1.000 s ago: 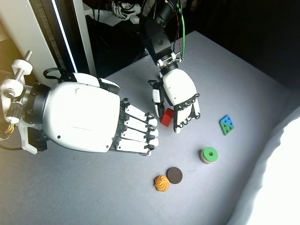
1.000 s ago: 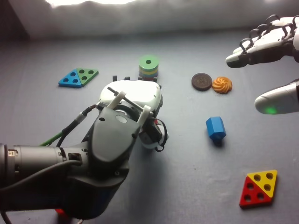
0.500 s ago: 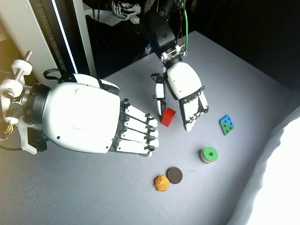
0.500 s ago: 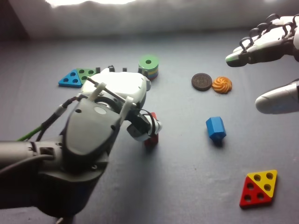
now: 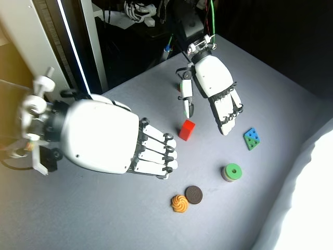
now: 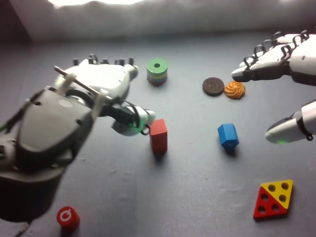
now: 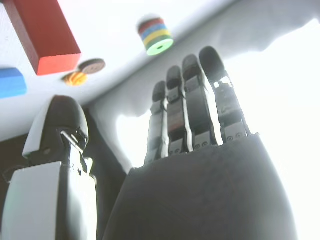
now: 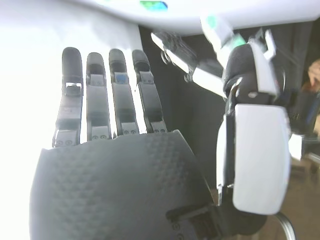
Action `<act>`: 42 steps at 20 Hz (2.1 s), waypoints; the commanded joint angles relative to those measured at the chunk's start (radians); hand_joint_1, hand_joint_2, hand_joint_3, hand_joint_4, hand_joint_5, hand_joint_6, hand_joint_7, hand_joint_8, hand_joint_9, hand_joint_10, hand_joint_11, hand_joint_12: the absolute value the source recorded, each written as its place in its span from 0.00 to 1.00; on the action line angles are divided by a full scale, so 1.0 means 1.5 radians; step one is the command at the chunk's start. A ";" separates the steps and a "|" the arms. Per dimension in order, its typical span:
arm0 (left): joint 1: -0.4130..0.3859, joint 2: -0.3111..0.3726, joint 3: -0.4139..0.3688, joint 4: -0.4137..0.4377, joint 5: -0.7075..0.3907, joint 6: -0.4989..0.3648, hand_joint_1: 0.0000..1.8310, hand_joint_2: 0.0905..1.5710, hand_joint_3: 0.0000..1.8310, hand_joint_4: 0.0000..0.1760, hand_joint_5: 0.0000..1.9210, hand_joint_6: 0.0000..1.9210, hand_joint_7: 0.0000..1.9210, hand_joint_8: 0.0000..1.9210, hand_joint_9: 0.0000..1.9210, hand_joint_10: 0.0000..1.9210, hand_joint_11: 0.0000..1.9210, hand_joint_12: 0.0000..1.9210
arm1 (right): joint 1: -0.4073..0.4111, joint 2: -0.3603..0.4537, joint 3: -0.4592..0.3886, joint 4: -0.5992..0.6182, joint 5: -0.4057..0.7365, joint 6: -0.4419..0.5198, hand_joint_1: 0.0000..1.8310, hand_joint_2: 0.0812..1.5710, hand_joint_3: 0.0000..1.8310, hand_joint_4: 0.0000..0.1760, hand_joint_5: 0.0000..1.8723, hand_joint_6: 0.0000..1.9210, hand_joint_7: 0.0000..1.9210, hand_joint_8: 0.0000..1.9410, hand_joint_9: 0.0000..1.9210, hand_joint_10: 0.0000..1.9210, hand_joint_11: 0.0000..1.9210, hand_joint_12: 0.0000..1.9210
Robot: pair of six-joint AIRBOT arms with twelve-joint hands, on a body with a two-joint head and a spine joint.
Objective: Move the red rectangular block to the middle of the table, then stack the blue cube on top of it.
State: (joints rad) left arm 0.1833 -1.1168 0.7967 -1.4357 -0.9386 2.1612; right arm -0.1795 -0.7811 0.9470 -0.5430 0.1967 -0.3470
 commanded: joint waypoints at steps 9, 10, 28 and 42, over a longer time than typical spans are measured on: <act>0.018 0.105 -0.007 0.109 0.077 0.005 0.26 0.74 0.00 0.00 0.10 0.00 0.15 0.00 0.15 0.00 0.00 0.45 | -0.006 -0.075 0.000 0.475 0.026 -0.484 0.51 0.56 0.00 0.00 0.30 0.04 0.31 0.03 0.24 0.11 0.00 0.77; 0.021 0.109 -0.008 0.101 0.072 0.013 0.26 0.75 0.00 0.00 0.10 0.00 0.15 0.00 0.15 0.00 0.00 0.45 | -0.007 -0.081 0.000 0.509 0.030 -0.519 0.50 0.57 0.00 0.00 0.32 0.03 0.33 0.02 0.25 0.13 0.00 0.78; -0.021 0.090 -0.104 -0.073 -0.228 0.138 0.25 0.75 0.00 0.00 0.09 0.00 0.14 0.00 0.13 0.00 0.00 0.42 | -0.098 -0.123 0.070 0.553 0.236 -0.468 0.47 0.62 0.00 0.00 0.52 0.00 0.54 0.00 0.42 0.12 0.10 0.73; -0.015 0.088 -0.106 -0.072 -0.242 0.134 0.23 0.76 0.00 0.00 0.08 0.00 0.13 0.00 0.13 0.00 0.00 0.43 | -0.076 -0.158 0.077 0.544 0.188 -0.472 0.49 0.56 0.00 0.00 0.55 0.00 0.53 0.00 0.38 0.05 0.00 0.73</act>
State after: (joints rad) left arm 0.1688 -0.9955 0.6357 -1.6314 -1.2507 2.3611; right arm -0.3016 -1.0344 1.0592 0.2764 0.3580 -1.0599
